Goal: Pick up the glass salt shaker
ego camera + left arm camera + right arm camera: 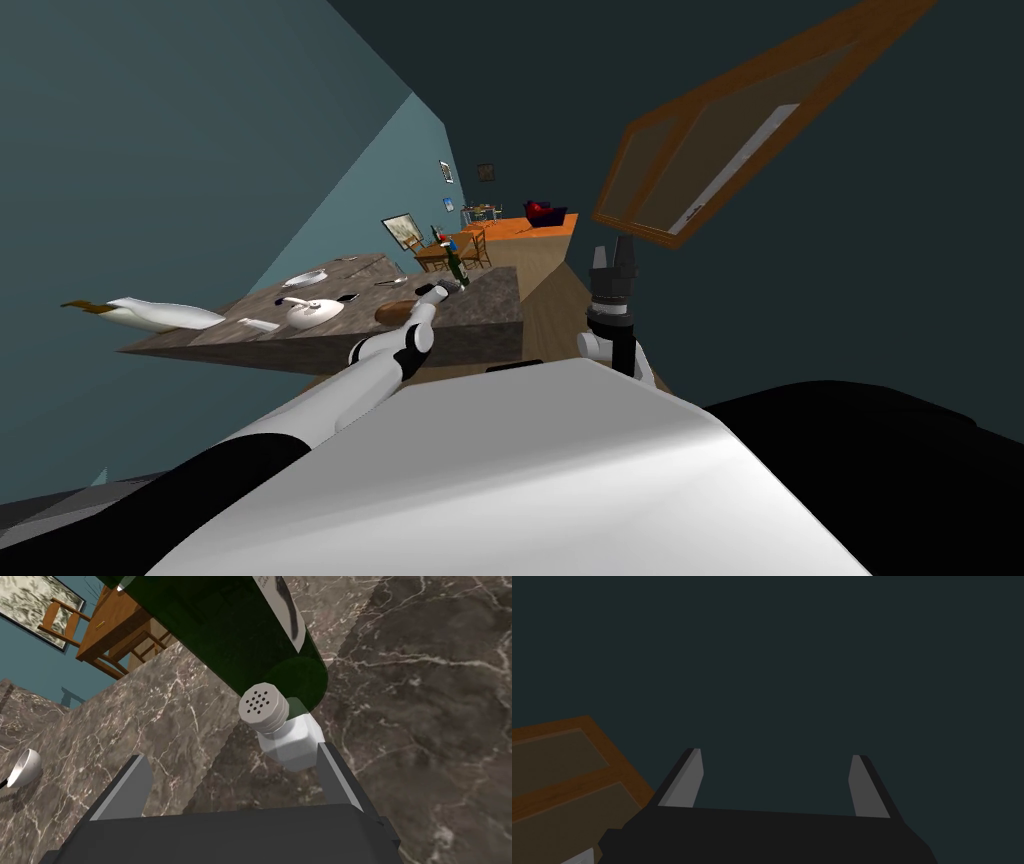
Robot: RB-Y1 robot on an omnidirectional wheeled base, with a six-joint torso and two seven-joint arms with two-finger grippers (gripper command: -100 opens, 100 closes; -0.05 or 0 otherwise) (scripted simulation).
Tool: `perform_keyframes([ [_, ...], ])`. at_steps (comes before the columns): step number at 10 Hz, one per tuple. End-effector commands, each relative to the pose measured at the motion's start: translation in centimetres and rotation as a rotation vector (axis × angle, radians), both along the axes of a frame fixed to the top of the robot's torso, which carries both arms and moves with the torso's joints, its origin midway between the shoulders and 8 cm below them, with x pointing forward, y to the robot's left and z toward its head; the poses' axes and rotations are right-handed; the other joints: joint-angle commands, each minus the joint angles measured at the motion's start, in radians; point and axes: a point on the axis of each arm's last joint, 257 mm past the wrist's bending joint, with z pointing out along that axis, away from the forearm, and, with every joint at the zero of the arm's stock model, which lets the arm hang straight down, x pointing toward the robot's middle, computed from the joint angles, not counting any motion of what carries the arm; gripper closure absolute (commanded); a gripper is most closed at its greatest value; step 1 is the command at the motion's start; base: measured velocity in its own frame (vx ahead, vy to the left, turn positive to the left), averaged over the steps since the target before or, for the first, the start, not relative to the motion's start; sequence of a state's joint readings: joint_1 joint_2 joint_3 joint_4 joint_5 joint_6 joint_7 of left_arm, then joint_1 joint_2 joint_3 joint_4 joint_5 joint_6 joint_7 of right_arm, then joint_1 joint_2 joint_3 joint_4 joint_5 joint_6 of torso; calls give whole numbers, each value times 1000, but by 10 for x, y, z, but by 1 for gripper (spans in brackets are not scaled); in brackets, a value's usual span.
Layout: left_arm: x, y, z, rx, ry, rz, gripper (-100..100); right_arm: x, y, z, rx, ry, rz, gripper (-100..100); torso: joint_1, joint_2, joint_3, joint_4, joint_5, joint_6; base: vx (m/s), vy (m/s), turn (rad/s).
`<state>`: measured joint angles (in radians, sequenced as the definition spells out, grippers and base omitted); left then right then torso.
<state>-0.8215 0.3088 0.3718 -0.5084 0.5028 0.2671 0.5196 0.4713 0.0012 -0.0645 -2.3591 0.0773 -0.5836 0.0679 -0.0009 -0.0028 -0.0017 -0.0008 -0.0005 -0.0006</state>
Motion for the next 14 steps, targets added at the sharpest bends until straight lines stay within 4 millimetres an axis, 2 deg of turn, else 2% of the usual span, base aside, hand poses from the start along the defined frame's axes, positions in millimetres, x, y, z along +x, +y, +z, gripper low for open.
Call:
perform_keyframes([
  [1,3,0,3,-60,11,15,-100,0,0,0,0,0,0,0,0,0,0,0,0,0,42,-31,44],
  [3,-3,-3,-14,-117,61,30,-100,0,0,0,0,0,0,0,0,0,0,0,0,0,36,-30,35],
  [8,-9,-11,-24,-270,127,67,-100,0,0,0,0,0,0,0,-1,-2,-1,0,0,0,52,-37,44],
  [13,-10,-13,-25,-287,133,71,-100,0,0,0,0,0,0,0,2,2,1,1,0,0,9,-8,8],
  [14,-10,-13,-25,-287,134,71,0,0,0,0,0,0,0,0,2,2,1,1,0,0,0,0,0],
])
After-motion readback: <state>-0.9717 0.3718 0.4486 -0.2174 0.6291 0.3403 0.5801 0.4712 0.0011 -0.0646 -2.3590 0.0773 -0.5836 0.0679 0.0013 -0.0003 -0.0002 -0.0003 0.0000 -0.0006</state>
